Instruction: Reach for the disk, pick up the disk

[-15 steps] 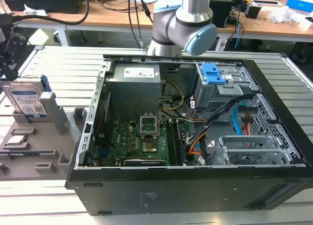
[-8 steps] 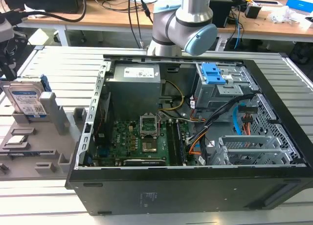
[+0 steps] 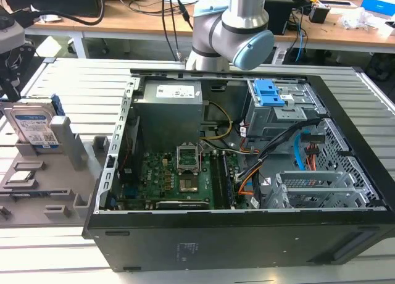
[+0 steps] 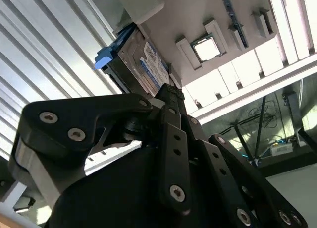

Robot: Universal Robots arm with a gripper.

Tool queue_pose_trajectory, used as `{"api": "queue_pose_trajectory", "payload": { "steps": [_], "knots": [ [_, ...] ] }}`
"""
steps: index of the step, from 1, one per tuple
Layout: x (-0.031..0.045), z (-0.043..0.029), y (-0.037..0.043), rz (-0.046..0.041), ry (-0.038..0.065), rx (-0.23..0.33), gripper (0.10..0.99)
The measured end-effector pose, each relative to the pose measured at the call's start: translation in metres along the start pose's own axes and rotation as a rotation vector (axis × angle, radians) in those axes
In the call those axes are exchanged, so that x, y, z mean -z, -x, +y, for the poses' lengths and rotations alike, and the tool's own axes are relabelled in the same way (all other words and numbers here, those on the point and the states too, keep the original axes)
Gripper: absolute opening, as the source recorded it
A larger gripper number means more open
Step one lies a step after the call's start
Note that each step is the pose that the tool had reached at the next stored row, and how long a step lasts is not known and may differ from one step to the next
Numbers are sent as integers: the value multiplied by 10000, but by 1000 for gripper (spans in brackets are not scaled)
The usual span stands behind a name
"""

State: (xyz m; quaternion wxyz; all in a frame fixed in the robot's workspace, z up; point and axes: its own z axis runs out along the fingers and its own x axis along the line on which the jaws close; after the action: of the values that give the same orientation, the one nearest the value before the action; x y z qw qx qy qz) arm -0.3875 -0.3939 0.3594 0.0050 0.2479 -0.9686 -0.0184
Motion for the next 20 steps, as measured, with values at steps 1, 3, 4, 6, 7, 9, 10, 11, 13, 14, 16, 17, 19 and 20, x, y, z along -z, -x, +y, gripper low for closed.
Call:
{"api": "queue_pose_trajectory", "payload": {
  "steps": [1,3,4,6,7,9,10,11,13,14,16,17,19,20],
  "knots": [
    [0,0,0,10,0,252,106],
    [0,0,0,26,0,668,106],
    [0,0,0,29,0,769,106],
    [0,0,0,44,0,1163,106],
    [0,0,0,51,-1,1352,106],
    [0,0,0,60,0,1571,106],
    [0,0,0,67,0,1737,106],
    [0,0,0,70,0,1843,106],
    [0,0,0,79,0,2079,106],
    [0,0,0,83,-1,2193,106],
    [0,0,0,96,-1,2527,106],
    [0,0,0,101,-1,2638,106],
    [0,0,0,111,-1,2915,106],
    [0,0,0,117,-1,3080,106]
  ]
}}
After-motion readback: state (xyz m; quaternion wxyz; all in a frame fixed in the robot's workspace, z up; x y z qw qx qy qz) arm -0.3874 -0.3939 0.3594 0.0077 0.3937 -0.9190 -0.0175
